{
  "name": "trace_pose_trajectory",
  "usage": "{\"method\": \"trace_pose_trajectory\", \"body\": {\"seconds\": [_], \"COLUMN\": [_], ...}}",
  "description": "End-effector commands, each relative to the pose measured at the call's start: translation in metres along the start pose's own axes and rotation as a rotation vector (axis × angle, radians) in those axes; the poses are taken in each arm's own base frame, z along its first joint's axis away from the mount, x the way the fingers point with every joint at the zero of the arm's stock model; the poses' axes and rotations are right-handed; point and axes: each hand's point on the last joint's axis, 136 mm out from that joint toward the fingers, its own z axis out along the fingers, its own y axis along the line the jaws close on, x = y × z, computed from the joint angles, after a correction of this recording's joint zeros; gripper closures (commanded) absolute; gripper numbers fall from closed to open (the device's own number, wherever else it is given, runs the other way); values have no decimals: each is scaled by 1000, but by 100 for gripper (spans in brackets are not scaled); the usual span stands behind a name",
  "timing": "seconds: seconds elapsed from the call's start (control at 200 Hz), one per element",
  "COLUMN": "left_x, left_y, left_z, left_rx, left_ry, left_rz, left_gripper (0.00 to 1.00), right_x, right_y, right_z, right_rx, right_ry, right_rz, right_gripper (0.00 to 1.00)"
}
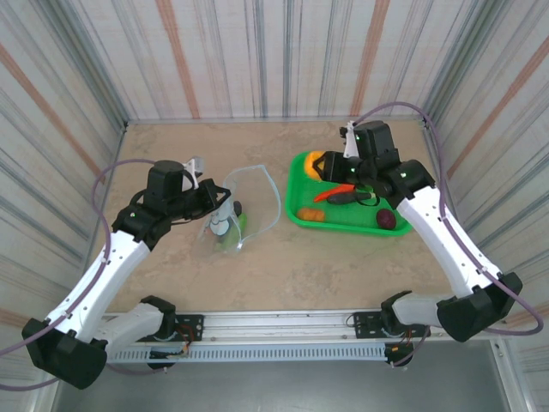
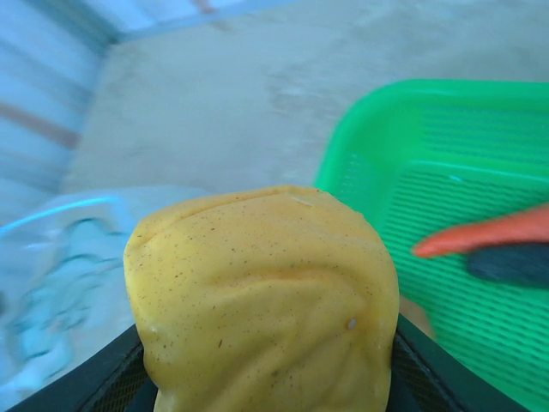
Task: Place the food in the zip-top bag and seal the zipper
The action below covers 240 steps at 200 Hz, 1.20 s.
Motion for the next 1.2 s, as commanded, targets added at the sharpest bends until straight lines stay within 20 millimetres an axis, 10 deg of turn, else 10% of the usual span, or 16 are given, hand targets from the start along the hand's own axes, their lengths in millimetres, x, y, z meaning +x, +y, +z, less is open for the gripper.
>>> {"method": "trace_pose_trajectory", "body": {"seconds": [0.0, 0.386, 0.907, 1.197], "left_x": [-7, -13, -21, -22], "left_y": [-5, -16, -24, -23], "left_z": [-3, -11, -18, -21], "left_rx": [17, 42, 61, 55], "left_ry": [-23, -42, -80, -91], "left_rz": [-17, -20, -6, -4], "left_gripper": [100, 100, 100, 100], "right_x": [3, 62, 130, 126], "right_y": [51, 117, 108, 113], "right_z": [-5, 56, 145, 142], "right_rx": [-171, -295, -31, -25], "right_ry": [24, 195, 398, 378], "right_rz": [-78, -183, -286, -285], "right_gripper": [43, 43, 43, 16]}}
